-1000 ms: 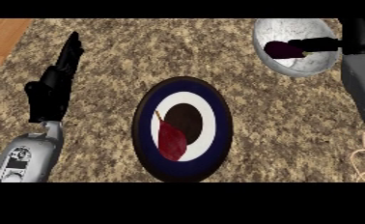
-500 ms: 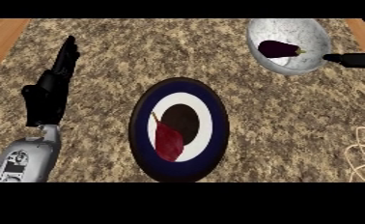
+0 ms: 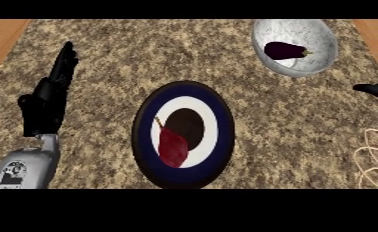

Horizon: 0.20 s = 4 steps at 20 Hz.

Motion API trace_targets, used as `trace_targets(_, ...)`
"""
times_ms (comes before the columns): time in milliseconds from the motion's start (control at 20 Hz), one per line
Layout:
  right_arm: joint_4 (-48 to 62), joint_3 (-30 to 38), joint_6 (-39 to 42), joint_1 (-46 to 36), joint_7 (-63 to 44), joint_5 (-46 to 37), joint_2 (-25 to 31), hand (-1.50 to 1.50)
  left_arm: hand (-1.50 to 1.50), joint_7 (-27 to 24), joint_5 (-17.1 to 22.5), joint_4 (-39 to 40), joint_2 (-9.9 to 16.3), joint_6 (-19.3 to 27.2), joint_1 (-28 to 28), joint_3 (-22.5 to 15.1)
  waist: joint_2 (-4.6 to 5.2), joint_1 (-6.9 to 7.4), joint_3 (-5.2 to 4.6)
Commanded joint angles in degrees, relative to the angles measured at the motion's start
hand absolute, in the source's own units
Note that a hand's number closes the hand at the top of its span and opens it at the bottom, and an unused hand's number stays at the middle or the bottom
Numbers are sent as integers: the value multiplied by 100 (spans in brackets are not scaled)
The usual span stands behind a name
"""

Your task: Pick the eggplant from the plate and place it in the bowl

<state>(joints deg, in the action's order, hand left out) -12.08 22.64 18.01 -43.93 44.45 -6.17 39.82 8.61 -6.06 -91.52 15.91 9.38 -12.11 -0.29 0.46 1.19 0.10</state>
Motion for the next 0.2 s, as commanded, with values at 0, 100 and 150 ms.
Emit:
trace_targets(0, -152, -49, 198, 326, 251, 5, 55, -150, 0, -367, -154, 319, -222, 90, 69, -22, -11, -46, -3)
trace_targets(100, -226, -65, 287, 543, 373, 39, -18, -150, 0, 55, -216, 206, -179, 104, -219, 36, -19, -60, -3)
trace_targets(150, -384, -38, 433, 285, -17, 131, 103, -150, 0, 108, -50, 19, -79, -112, -52, 117, -30, -58, -6)
